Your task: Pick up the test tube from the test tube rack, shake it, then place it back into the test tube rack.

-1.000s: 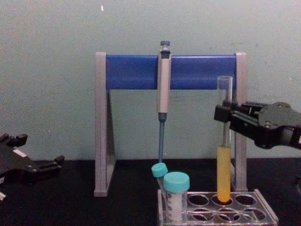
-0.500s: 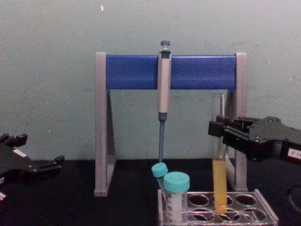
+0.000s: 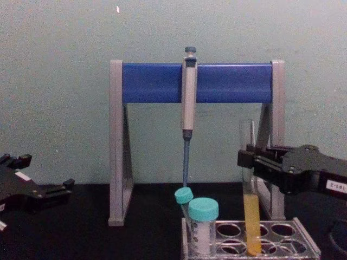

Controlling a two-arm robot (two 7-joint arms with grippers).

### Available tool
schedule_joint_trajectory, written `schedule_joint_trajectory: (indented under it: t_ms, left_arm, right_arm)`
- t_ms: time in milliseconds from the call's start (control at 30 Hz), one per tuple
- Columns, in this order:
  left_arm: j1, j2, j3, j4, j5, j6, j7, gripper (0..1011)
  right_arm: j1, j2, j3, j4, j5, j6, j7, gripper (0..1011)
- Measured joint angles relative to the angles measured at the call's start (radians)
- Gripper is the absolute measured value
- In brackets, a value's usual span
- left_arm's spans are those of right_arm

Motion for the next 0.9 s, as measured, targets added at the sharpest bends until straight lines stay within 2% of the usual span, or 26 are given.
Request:
schedule_joint_trajectory:
  t_ms: [900]
  left_arm:
    - [0.0, 0.0, 0.0, 0.0, 0.0, 0.0, 0.0, 1001]
  right_arm:
    - [0.015, -0.007, -0.015, 0.039, -0.001, 0.031, 0.006, 218]
